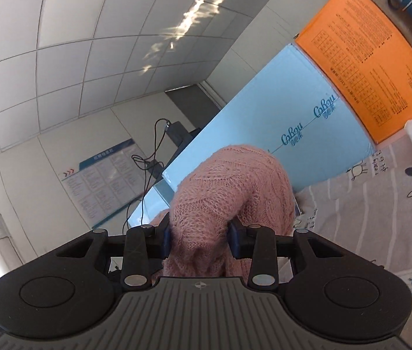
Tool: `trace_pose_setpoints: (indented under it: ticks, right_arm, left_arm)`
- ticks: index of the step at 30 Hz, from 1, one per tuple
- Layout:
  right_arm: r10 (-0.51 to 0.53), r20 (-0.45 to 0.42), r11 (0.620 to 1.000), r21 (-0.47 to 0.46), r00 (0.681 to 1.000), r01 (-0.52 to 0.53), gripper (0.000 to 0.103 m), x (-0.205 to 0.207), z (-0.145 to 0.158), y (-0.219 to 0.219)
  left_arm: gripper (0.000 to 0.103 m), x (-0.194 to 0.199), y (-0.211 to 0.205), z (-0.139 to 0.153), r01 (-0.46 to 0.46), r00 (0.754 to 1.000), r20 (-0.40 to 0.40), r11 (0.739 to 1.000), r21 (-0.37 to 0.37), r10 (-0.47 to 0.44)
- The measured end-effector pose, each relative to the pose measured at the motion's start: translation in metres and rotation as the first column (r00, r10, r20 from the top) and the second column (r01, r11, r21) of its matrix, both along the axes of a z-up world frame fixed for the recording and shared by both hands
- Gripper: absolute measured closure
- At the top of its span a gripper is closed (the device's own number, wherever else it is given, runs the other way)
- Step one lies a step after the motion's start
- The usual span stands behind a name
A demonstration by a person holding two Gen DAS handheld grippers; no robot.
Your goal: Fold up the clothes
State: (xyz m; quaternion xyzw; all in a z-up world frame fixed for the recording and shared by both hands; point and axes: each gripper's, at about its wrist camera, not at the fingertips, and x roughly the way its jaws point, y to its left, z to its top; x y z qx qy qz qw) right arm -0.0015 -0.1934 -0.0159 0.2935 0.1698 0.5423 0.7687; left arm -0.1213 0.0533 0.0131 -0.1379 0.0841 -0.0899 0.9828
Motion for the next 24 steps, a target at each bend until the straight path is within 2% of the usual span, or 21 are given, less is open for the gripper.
trace_pose_setpoints:
  ticks: [2,6,8,9,10,11,12,14,16,18,21,24]
  right_arm:
    - [0.031,0.004,0.998,-0.057,1.000,-0.030,0.069,-0.014,-0.004,0.017]
    - [0.045,0.011,0.976,-0.212,0.999,-0.041,0.069,-0.031,-0.011,0.041]
    - [0.038,-0.016,0.963,-0.266,0.999,-0.041,0.060,-0.031,-0.015,0.045]
    - [0.034,-0.032,0.963,-0.268,0.999,-0.041,0.057,-0.029,-0.017,0.044]
    - [0.030,-0.047,0.962,-0.270,0.998,-0.042,0.044,-0.028,-0.019,0.042]
    - [0.025,-0.062,0.961,-0.272,0.998,-0.041,0.033,-0.026,-0.020,0.041]
    - [-0.001,-0.067,0.962,-0.273,0.998,-0.017,0.030,-0.024,-0.021,0.038]
    - [-0.060,-0.066,0.960,-0.279,0.996,0.039,0.027,-0.020,-0.021,0.033]
    - [-0.118,-0.065,0.954,-0.284,0.991,0.095,0.022,-0.017,-0.021,0.029]
    - [-0.151,-0.076,0.953,-0.275,0.986,0.125,0.022,-0.012,-0.021,0.024]
    - [-0.168,-0.113,0.957,-0.258,0.979,0.134,0.021,-0.005,-0.022,0.019]
    - [-0.175,-0.092,0.957,-0.250,0.980,0.148,0.021,-0.008,-0.019,0.018]
  left_arm:
    - [0.064,-0.009,0.009,0.000,-0.038,0.999,-0.028,0.999,0.027,0.039]
    - [0.063,-0.018,0.016,-0.016,-0.107,0.980,-0.155,0.988,0.114,0.124]
    - [0.056,-0.017,0.024,-0.025,-0.143,0.964,-0.207,0.981,0.131,0.168]
    - [0.047,-0.020,0.029,-0.028,-0.159,0.956,-0.228,0.978,0.136,0.187]
    - [0.040,-0.021,0.036,-0.033,-0.181,0.948,-0.239,0.974,0.134,0.209]
    - [0.027,-0.024,0.040,-0.035,-0.207,0.944,-0.235,0.969,0.132,0.234]
    - [0.019,-0.027,0.044,-0.035,-0.233,0.941,-0.222,0.964,0.125,0.256]
    - [0.015,-0.034,0.055,-0.033,-0.284,0.934,-0.193,0.953,0.106,0.300]
    - [0.014,-0.042,0.064,-0.032,-0.346,0.919,-0.175,0.935,0.080,0.354]
    - [0.013,-0.047,0.071,-0.029,-0.377,0.912,-0.158,0.925,0.050,0.380]
    - [0.005,-0.049,0.072,-0.026,-0.341,0.928,-0.149,0.940,0.027,0.341]
    - [0.004,-0.044,0.067,-0.030,-0.263,0.945,-0.194,0.965,0.018,0.261]
